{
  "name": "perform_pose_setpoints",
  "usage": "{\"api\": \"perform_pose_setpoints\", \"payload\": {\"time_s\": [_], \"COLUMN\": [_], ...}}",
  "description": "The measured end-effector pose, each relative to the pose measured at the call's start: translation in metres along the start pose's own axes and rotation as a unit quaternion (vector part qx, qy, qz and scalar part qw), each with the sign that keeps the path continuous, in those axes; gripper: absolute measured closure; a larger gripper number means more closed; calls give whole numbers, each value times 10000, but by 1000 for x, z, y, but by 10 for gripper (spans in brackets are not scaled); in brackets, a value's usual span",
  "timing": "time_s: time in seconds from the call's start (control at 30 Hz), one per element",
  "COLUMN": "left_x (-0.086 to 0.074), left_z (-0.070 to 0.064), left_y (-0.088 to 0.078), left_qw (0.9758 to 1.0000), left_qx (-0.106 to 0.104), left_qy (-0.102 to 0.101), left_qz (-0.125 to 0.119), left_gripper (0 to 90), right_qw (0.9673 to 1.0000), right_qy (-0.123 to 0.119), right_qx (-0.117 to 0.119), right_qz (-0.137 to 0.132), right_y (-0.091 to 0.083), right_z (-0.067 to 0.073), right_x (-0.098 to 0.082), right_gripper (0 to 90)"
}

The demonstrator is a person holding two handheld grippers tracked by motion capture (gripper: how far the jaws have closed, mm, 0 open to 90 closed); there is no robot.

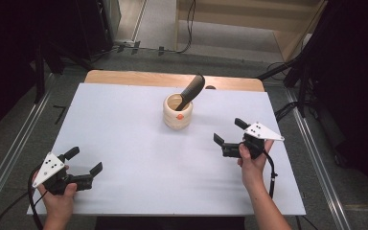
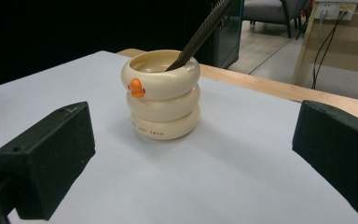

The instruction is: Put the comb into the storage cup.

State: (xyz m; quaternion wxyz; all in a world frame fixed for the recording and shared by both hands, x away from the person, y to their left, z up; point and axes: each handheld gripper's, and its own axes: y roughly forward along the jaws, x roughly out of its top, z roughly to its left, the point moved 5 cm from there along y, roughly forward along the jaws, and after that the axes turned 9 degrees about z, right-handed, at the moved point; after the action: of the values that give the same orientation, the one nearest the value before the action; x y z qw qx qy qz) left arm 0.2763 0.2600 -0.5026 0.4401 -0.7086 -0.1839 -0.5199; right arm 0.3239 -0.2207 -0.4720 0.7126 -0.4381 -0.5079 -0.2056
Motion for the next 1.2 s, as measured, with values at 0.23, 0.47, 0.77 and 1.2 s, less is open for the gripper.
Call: {"api": "perform_pose_setpoints", "payload": {"time_s": [0.23,0.47,0.77,1.2], "left_x": [0,0,0,0], "left_z": [0,0,0,0], "left_y": [0,0,0,0], "left_qw": [10000,10000,10000,10000], "left_qx": [0,8,19,8], "left_qy": [-3,3,6,14], "left_qz": [0,7,24,18], "left_gripper": [0,0,0,0], "right_qw": [10000,9998,9994,9984], "right_qy": [33,68,106,250], "right_qx": [-91,-206,-321,-494], "right_qz": [15,10,18,71], "right_y": [-17,-35,-54,-74], "right_z": [-5,-13,-20,-34], "right_x": [-17,-32,-48,-71], "right_gripper": [0,0,0,0]}}
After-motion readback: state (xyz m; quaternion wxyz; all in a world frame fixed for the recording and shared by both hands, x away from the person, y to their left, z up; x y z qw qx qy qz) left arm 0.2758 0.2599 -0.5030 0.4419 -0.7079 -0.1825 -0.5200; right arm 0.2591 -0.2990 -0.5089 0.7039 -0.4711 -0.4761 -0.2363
